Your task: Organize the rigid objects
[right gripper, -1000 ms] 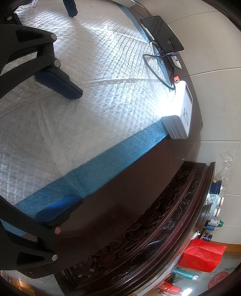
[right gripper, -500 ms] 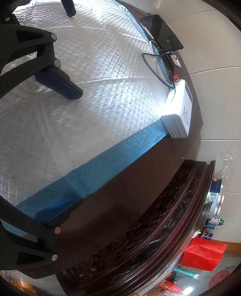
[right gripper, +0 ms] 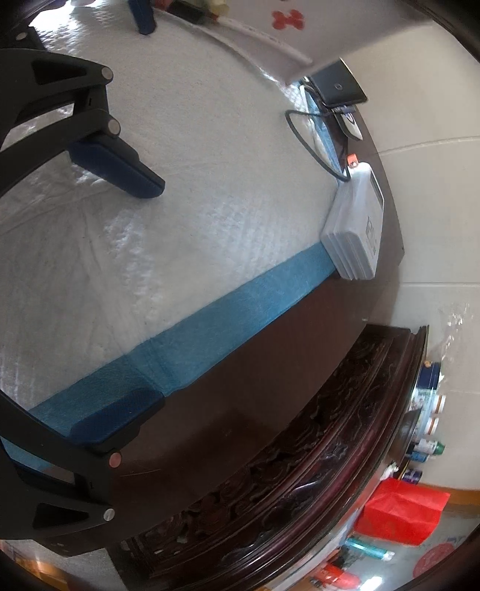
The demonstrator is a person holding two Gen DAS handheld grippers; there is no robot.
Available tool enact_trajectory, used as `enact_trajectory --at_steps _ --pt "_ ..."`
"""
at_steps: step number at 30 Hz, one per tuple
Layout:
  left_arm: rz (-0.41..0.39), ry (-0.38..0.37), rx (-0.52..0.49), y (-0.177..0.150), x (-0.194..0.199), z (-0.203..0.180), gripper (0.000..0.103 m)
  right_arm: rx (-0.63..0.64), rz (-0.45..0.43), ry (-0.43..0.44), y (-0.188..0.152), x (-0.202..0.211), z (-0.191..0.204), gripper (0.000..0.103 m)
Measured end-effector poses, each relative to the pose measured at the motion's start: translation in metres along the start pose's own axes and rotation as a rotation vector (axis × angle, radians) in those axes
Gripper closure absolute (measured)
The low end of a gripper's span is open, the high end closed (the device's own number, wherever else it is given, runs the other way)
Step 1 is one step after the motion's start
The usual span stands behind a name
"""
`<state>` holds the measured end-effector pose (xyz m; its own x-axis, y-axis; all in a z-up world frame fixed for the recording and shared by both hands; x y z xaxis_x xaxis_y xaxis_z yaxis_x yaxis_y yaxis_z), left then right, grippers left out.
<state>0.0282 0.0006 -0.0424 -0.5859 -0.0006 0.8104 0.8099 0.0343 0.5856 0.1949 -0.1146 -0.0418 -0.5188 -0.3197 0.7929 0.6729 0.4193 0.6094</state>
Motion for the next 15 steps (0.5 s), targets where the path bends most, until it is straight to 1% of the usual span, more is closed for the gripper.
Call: enact_trajectory --at_steps 15 --pt "0.001 0.0 -0.004 0.0 0.0018 0.0001 0.0 0.013 0.001 0.007 -0.0011 0.0003 0.0038 0.0"
Point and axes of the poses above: each gripper's, at about its wrist camera, not at the fingertips, and x roughly against the way its jaws point, z to its left, y to its top, the point moved 5 cm from there along -x, roughly the way its jaws point, and after that the axes turned 1 degree about -z, right-handed, at the moved point
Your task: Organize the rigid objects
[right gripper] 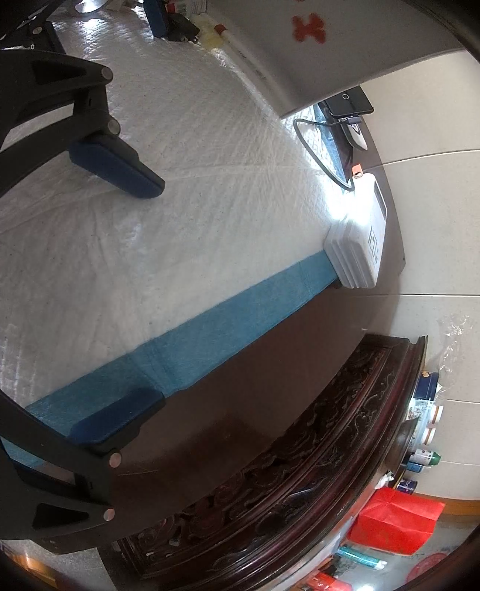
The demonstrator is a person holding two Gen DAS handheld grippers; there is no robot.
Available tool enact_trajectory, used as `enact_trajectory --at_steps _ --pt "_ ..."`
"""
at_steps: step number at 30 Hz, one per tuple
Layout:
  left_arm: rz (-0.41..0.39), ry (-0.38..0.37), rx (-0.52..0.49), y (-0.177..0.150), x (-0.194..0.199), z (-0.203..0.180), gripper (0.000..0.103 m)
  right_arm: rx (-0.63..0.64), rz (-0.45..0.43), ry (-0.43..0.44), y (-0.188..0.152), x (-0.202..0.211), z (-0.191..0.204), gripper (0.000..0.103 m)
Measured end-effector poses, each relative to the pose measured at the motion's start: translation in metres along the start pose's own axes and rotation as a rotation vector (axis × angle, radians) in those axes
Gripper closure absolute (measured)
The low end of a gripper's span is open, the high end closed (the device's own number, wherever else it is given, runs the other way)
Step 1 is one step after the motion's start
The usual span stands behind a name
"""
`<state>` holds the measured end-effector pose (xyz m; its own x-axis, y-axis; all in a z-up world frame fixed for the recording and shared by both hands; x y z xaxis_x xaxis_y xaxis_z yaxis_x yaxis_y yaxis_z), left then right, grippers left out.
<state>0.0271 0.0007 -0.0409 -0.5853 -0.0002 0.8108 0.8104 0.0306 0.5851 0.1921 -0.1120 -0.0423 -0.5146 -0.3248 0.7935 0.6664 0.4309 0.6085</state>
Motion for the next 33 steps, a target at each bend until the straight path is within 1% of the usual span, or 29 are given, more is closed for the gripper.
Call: enact_trajectory --at_steps 33 --pt "-0.007 0.009 -0.007 0.0023 -0.0019 -0.0013 0.0 0.0 0.001 0.0 0.0006 -0.0003 -0.0006 0.0"
Point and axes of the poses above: each gripper's, at about its wrist camera, not at the fingertips, and x roughly against the way its jaws point, z to its left, y to its top, the point moved 5 cm from there along -x, roughly the way its jaws point, and after that the axes turned 1 degree about -z, right-handed, at the moved point
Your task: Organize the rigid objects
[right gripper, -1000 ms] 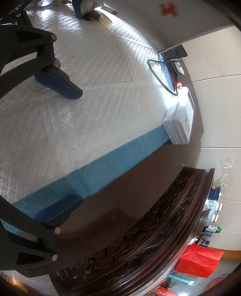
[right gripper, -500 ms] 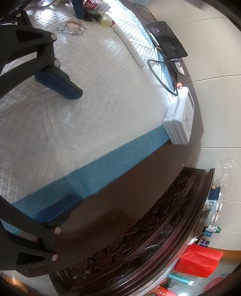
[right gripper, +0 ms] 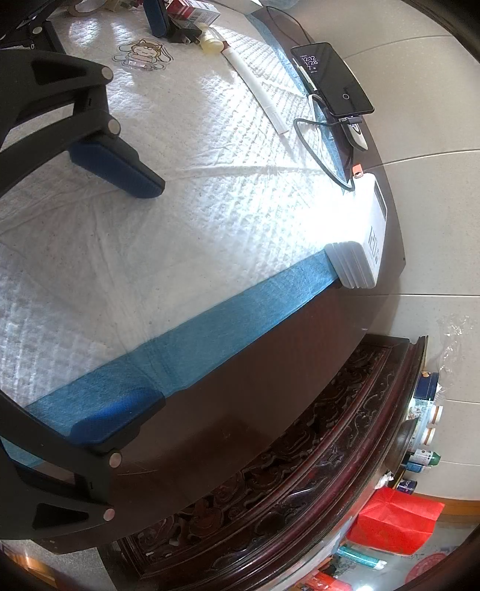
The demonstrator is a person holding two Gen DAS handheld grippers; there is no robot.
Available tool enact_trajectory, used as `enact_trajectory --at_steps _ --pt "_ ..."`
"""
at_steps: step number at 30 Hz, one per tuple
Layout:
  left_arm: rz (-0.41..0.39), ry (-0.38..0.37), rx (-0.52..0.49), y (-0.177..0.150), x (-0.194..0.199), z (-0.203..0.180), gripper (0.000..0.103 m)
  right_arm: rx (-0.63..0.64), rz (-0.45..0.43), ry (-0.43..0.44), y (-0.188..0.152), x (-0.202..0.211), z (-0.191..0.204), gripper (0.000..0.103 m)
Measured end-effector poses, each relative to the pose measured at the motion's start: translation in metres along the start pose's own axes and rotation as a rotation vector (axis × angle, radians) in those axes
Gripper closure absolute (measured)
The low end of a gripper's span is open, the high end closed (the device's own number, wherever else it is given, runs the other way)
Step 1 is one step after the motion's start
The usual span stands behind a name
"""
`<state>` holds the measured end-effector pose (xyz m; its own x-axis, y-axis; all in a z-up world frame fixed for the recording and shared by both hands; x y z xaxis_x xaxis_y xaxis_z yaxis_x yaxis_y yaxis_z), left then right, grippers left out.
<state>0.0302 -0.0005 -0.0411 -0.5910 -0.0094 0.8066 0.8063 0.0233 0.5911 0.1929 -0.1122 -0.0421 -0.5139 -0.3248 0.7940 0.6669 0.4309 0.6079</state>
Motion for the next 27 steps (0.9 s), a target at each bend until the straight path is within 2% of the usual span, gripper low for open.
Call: enact_trajectory --at_steps 23,27 --pt "0.0 0.003 0.005 0.0 -0.0001 0.0002 0.0 0.0 0.0 0.0 0.0 0.0 0.0001 0.0" --pt "-0.001 0.064 0.078 0.0011 -0.0006 -0.0032 0.0 0.0 0.0 0.0 0.0 0.0 0.0 0.0"
Point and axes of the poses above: each gripper's, at about its wrist camera, not at the fingertips, and x roughly against the way its jaws point, z to its left, y to its top, the point moved 5 cm from there along -x, roughly the way its jaws point, and after that the axes turned 1 degree about -z, right-handed, at the moved point
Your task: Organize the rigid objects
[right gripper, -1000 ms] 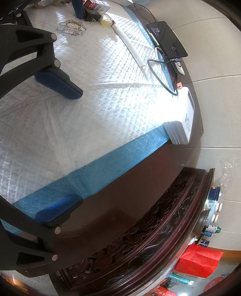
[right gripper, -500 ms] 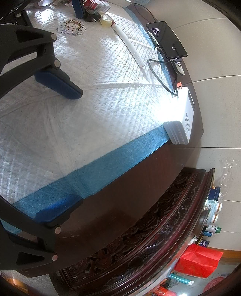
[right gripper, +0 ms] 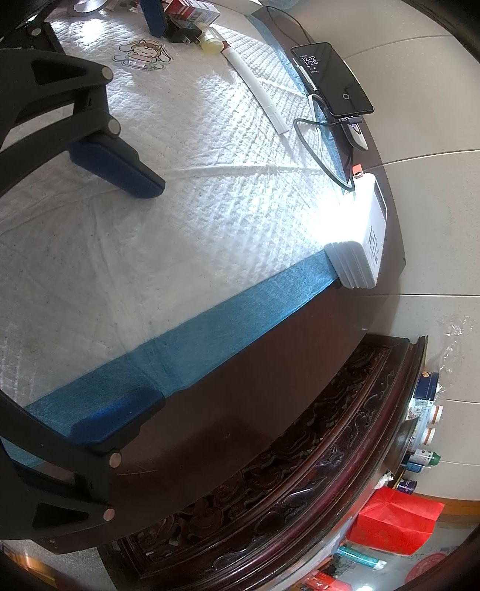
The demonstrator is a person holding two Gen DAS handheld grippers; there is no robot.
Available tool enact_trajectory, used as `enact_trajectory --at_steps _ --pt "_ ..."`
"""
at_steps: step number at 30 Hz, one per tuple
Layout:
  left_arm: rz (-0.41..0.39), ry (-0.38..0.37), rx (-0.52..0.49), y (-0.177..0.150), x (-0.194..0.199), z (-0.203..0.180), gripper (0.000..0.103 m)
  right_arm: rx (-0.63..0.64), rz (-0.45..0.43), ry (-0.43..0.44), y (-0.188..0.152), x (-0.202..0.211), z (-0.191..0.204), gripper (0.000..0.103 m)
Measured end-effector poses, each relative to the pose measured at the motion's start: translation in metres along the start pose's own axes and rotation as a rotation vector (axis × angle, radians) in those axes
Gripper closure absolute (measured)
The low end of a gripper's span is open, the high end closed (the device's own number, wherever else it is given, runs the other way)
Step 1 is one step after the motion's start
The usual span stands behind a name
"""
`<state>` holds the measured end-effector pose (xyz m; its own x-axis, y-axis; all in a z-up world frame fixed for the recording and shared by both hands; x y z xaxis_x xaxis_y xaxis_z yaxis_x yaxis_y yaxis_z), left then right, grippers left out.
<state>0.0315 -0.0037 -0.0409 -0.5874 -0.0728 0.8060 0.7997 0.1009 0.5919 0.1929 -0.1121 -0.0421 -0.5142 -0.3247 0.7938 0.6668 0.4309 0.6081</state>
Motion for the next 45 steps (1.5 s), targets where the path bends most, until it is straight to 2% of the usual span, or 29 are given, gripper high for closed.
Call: enact_trajectory --at_steps 3,6,8,11,14,26,29,30,33,35,37,39,41,43,45 --pt "0.003 0.034 0.052 -0.002 0.001 0.0 0.0 0.0 0.0 0.0 0.0 0.0 0.0 0.0" --pt "0.009 0.057 0.039 -0.003 0.001 0.0 0.0 0.0 0.0 0.0 0.0 0.0 0.0 0.0" --pt "0.014 0.079 0.072 -0.003 0.001 0.0 0.0 0.0 0.0 0.0 0.0 0.0 0.0 0.0" --pt "0.013 0.153 0.193 -0.004 0.002 -0.004 0.0 0.0 0.0 0.0 0.0 0.0 0.0 0.0" --pt "-0.004 0.221 0.272 -0.006 0.005 -0.007 0.0 0.0 0.0 0.0 0.0 0.0 0.0 0.0" --pt "0.006 0.211 0.291 -0.004 0.004 -0.012 0.0 0.002 0.0 0.0 0.001 -0.001 0.0 0.0" --pt "0.045 0.164 0.26 -0.002 0.004 -0.019 0.0 0.02 0.007 0.021 0.001 0.0 -0.001 0.0" --pt "0.044 0.147 0.245 -0.001 0.01 -0.022 0.0 0.027 0.017 0.042 0.002 0.001 -0.002 0.0" --pt "-0.047 0.145 0.213 0.006 0.048 -0.025 0.0 -0.022 0.011 0.141 0.008 0.015 -0.008 0.0" --pt "-0.103 0.152 0.218 0.007 0.078 -0.019 0.0 0.017 -0.091 0.17 0.022 0.042 -0.003 0.0" --pt "-0.154 0.18 0.268 -0.001 0.115 -0.001 0.0 0.091 -0.178 0.224 0.031 0.065 0.011 0.0" --pt "-0.171 0.228 0.34 -0.019 0.142 0.022 0.0 0.185 -0.246 0.343 0.034 0.088 0.035 0.0" --pt "-0.162 0.277 0.412 -0.044 0.162 0.045 0.0 0.265 -0.229 0.463 0.028 0.102 0.062 0.0" --pt "-0.13 0.32 0.465 -0.075 0.175 0.063 0.0 0.345 -0.153 0.581 0.016 0.107 0.092 0.0" --pt "-0.08 0.376 0.494 -0.11 0.185 0.078 0.0 0.433 -0.093 0.654 -0.001 0.113 0.124 0.0"
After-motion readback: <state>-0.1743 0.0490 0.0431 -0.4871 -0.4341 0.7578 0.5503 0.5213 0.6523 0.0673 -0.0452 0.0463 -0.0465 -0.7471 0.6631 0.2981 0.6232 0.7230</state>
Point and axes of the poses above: each gripper's, at about its wrist camera, not at the fingertips, and x roughly against the way its jaws point, z to its left, y to its top, the point moved 5 cm from there along -x, roughly the way its jaws point, and after that the axes turned 1 degree about -z, right-handed, at the moved point
